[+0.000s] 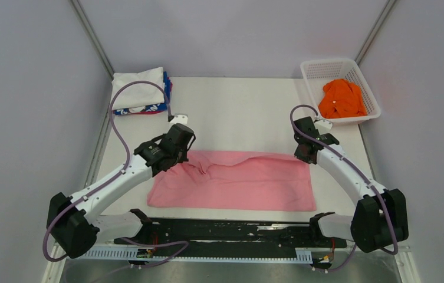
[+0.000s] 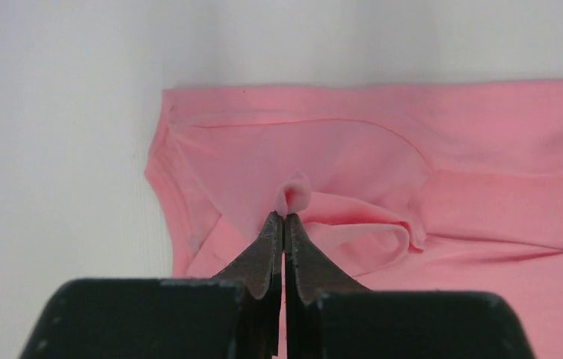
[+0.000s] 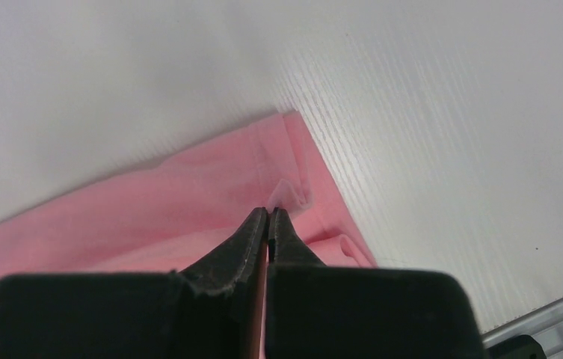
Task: Fold and stack the t-shirts
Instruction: Fold the other side of the tshirt into a rectangle
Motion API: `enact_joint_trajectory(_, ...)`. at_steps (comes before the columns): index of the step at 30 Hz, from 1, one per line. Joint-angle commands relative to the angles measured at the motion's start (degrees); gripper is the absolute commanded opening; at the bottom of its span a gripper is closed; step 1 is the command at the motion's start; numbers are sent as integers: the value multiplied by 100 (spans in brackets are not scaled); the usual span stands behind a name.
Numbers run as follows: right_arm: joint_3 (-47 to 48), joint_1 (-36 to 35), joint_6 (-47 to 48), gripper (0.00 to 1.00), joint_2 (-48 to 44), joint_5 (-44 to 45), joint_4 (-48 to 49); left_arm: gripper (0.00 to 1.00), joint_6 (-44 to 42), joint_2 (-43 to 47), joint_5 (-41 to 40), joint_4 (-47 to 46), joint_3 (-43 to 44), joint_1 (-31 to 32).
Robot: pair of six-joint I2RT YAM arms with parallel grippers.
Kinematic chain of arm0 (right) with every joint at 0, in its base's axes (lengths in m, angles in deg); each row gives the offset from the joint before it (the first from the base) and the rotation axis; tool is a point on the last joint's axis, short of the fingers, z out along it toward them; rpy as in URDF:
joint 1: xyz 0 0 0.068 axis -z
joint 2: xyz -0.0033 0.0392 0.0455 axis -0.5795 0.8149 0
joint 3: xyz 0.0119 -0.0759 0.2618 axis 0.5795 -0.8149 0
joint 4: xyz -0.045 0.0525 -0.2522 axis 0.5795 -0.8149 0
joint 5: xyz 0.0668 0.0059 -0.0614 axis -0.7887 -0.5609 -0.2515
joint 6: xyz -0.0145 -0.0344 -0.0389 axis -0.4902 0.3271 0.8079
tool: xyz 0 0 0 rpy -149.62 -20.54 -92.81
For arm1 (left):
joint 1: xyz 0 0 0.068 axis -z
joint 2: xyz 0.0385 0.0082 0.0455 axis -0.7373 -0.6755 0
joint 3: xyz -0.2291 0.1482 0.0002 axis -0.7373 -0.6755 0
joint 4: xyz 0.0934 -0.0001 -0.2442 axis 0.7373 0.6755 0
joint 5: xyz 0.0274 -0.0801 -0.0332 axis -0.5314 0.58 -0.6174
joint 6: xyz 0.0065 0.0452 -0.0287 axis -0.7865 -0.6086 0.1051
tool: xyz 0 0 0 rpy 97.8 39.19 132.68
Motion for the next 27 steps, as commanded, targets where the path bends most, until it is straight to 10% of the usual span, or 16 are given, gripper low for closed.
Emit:
enact_joint_trajectory(1, -117, -37, -53, 2, -333, -110, -298, 0, 1010, 445, -820, 825, -85, 168)
enact_joint_trajectory(20, -53, -42, -615, 9, -157, 106, -853, 0, 2545, 1310, -13, 2180, -776, 277)
enact_joint_trajectory(27, -118, -39, -1251, 31, -125, 226, -1500, 16, 3038, 1276, 733, 2283, -1265, 416)
